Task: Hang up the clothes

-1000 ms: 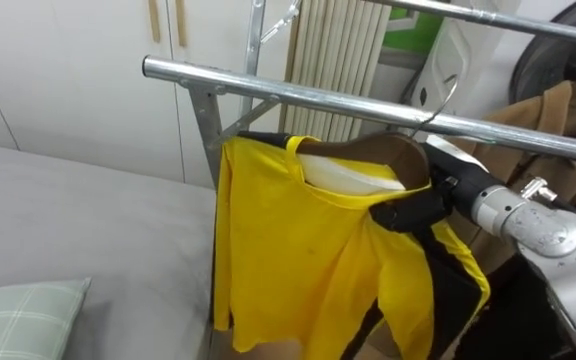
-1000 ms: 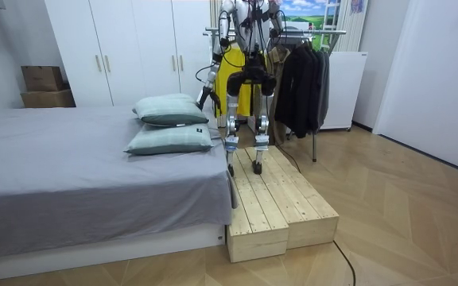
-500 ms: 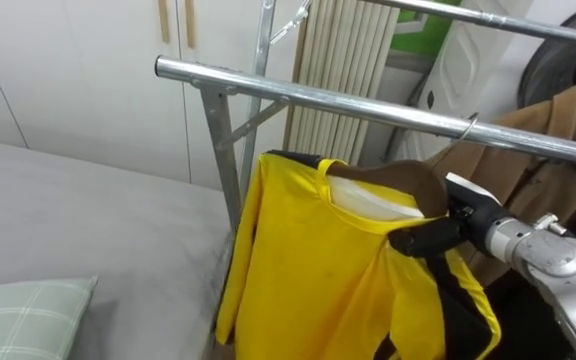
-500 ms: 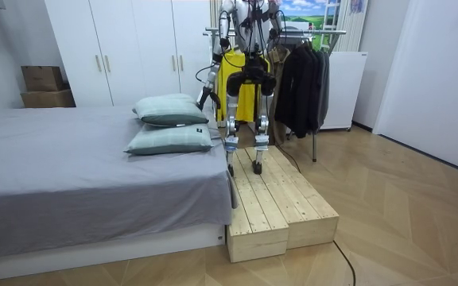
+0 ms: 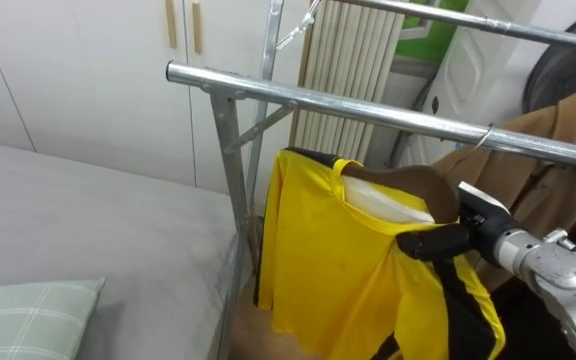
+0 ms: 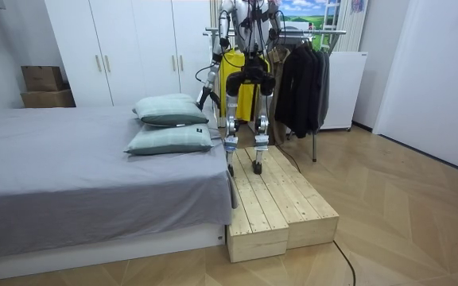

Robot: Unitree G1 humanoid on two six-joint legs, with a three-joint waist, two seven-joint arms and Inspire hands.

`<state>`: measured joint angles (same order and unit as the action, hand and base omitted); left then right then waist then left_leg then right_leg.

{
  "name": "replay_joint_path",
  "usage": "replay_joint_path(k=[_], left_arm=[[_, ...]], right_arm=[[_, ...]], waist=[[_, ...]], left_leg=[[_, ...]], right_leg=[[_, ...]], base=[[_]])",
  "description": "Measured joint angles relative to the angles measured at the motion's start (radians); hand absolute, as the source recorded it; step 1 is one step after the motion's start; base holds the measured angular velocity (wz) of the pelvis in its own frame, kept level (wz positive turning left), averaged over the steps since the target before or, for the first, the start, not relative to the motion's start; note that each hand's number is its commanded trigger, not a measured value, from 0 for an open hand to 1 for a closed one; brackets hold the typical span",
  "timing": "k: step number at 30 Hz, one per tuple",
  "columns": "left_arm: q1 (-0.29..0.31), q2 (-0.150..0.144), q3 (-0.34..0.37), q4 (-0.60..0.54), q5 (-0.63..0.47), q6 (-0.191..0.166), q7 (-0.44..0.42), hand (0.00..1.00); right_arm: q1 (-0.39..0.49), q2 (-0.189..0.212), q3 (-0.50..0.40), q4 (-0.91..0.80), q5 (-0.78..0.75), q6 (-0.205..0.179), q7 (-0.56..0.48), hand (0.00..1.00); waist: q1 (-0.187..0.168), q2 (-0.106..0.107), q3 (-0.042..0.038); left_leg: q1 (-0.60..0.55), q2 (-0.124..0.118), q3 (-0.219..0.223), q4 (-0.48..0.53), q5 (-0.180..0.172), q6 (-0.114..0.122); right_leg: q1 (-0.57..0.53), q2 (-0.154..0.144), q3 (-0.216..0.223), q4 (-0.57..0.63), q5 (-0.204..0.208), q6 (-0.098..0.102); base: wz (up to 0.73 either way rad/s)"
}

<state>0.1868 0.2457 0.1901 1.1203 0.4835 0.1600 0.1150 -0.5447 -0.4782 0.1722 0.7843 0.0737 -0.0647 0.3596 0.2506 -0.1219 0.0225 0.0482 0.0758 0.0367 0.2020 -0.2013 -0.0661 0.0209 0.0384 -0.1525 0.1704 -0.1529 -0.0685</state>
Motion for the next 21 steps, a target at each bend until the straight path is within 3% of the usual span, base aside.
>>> replay_joint_path(k=[21], left_arm=[[0.001, -0.007, -0.011, 0.000, 0.000, 0.002, 0.000, 0.00]], right_arm=[[0.019, 0.017, 0.002, 0.028, 0.006, 0.023, -0.004, 1.00]], waist=[[0.002, 0.011, -0.0032]], left_leg=[[0.004, 0.001, 0.003, 0.001, 0.000, 0.000]], right_leg=[[0.004, 0.001, -0.003, 0.000, 0.000, 0.000]], base=[[0.00]])
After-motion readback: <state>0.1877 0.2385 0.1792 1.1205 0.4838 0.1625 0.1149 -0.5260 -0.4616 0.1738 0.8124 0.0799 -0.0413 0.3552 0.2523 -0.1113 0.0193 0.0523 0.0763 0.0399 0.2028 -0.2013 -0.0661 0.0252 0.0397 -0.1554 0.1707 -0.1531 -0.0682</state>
